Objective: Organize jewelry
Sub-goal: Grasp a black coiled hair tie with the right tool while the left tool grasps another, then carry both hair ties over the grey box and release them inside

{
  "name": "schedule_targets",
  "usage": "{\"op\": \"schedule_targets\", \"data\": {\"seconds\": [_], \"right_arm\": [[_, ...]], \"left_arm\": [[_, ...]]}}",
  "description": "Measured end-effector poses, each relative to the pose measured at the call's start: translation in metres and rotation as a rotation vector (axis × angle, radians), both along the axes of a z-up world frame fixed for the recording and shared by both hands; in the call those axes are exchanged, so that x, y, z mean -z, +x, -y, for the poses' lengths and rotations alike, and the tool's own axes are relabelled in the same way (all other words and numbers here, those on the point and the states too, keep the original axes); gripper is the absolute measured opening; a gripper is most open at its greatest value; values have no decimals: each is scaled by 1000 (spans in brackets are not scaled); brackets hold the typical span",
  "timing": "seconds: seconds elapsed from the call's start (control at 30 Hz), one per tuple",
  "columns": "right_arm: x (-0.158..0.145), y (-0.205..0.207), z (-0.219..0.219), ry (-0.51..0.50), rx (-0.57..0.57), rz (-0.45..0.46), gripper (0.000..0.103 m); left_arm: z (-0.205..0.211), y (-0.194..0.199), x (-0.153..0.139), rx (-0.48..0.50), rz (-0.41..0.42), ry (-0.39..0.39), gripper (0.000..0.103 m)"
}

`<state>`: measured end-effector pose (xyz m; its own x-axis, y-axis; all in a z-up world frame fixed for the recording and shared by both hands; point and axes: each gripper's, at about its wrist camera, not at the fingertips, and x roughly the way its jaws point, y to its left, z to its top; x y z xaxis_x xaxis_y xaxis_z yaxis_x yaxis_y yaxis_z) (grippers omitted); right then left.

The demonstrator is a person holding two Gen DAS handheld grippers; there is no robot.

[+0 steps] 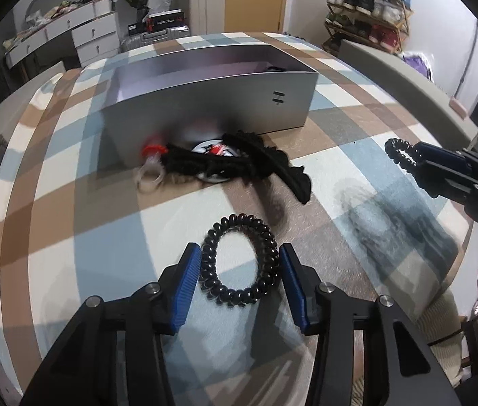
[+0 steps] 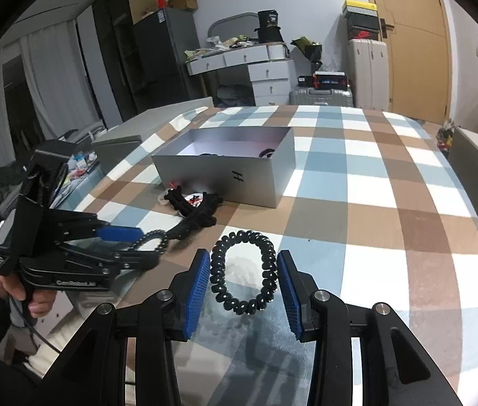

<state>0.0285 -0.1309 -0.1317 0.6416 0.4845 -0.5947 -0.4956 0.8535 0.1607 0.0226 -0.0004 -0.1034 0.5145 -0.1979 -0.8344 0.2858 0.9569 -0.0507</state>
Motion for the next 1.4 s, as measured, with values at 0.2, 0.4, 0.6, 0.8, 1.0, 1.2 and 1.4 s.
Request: {"op": "schedule_targets", "data": {"seconds": [0.2,0.4,0.6,0.8,1.0,1.2,1.4], "right_arm": [[-9,0,-5,45,-19,3,40],[-30,10,-18,40,-38,49,40],[-52,27,-27,79,-86,82,40],[-68,55,-38,115,-97,104,40],[-75,91,-48,141,-106,97,40],[-66,125,-57,134,-106,63,40],[-51,150,-60,137,-102,24,40]], "left_arm": [[-20,-7,-22,-64,67,-91,41],[-29,-3,-50,-96,162,-129,41],[-36,15,-66,-117,220,-159,41],[-32,42,-74,-114,252,-178,41],[-31,69,-73,-104,250,-196,41],[-31,88,-71,-101,237,-214,41],[-30,107,-61,-85,193,-228,41]]}}
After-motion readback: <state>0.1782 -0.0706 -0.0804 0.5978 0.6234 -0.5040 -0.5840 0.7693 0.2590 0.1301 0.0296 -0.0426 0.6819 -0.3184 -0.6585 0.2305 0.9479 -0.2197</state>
